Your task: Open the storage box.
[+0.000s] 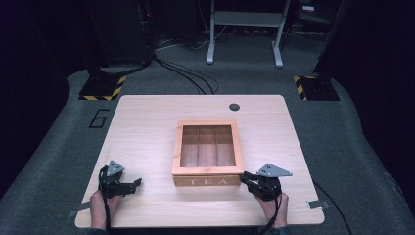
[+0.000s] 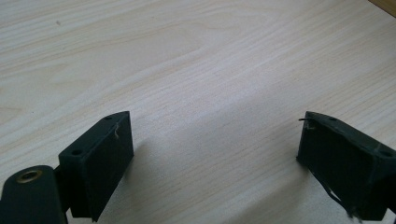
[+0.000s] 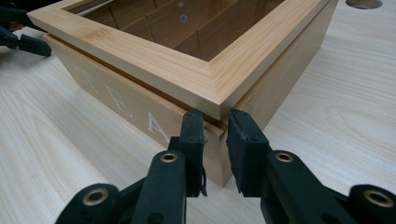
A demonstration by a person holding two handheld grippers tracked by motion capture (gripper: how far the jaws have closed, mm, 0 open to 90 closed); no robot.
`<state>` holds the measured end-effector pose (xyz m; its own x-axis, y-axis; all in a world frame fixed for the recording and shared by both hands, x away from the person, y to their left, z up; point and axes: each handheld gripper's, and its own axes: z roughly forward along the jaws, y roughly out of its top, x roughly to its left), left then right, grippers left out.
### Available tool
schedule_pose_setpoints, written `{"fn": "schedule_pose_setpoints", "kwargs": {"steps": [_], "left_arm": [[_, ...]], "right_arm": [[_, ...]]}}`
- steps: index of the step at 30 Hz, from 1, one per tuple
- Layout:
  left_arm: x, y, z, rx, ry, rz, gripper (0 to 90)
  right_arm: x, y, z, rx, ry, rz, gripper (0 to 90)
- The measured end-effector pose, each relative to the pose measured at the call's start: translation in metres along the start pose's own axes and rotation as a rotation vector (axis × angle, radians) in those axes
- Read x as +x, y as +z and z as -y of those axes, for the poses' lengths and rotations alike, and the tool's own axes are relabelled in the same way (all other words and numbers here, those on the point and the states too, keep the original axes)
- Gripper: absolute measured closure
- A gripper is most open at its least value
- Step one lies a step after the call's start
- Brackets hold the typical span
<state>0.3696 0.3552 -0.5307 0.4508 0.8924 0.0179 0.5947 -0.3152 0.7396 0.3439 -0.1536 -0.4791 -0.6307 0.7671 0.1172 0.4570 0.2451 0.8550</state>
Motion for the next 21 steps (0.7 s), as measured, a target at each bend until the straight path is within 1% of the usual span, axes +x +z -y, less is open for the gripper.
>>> {"fn": "schedule_pose_setpoints", "kwargs": {"steps": [13, 15, 20, 21], "left_arm": [[-0.0005, 0.0003, 0.0002, -0.005, -0.003, -0.004, 10.3], [-0.0006, 0.0002, 0.0002, -0.005, -0.003, -0.004, 10.2], [-0.0006, -0.0001, 0.0001, -0.002, -0.003, -0.001, 10.3], [-0.0006, 0.0000, 0.0001, -0.002, -0.004, -0.001, 10.3]], "right_arm": [[0.0007, -0.0006, -0.0050, -0.032, 0.001, -0.006, 73.1], [0.0005, 0.0003, -0.0060, -0.039, -0.001, -0.014, 72.7], [0.0012, 0.0034, -0.0078, -0.045, 0.000, -0.005, 71.9], [0.0010, 0.0040, -0.0080, -0.045, 0.000, -0.010, 71.6]]}}
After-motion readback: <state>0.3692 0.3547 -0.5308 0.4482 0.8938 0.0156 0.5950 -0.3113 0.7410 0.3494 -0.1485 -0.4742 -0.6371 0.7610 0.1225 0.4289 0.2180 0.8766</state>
